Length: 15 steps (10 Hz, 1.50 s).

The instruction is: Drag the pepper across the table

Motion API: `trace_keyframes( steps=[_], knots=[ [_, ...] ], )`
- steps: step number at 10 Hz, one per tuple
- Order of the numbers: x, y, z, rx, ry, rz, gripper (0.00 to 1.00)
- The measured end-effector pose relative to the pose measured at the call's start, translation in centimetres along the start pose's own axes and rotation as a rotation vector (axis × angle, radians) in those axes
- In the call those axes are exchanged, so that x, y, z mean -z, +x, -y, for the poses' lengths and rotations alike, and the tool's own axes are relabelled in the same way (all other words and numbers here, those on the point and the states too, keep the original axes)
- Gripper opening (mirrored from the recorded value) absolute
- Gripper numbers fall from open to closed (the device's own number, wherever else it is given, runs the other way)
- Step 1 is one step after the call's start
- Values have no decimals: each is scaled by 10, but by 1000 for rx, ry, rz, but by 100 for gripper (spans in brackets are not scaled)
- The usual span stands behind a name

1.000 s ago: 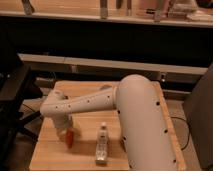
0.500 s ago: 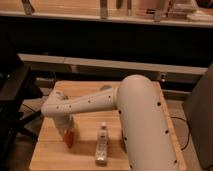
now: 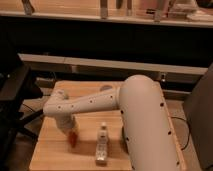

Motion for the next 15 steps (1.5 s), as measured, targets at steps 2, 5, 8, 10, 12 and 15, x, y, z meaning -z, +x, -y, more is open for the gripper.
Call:
trace_keyframes(
  steps=[2,5,8,10,12,15],
  knots=[
    [2,9,-21,-28,12,-7,0],
    [3,10,-26,-41,26,-12,0],
    [4,18,-63,-75,38,-13,0],
    [5,21,-72,-93,48,-17,0],
    [8,25,-85,-107,55,-20,0],
    [12,31,-98,-124,69,-23,0]
  ],
)
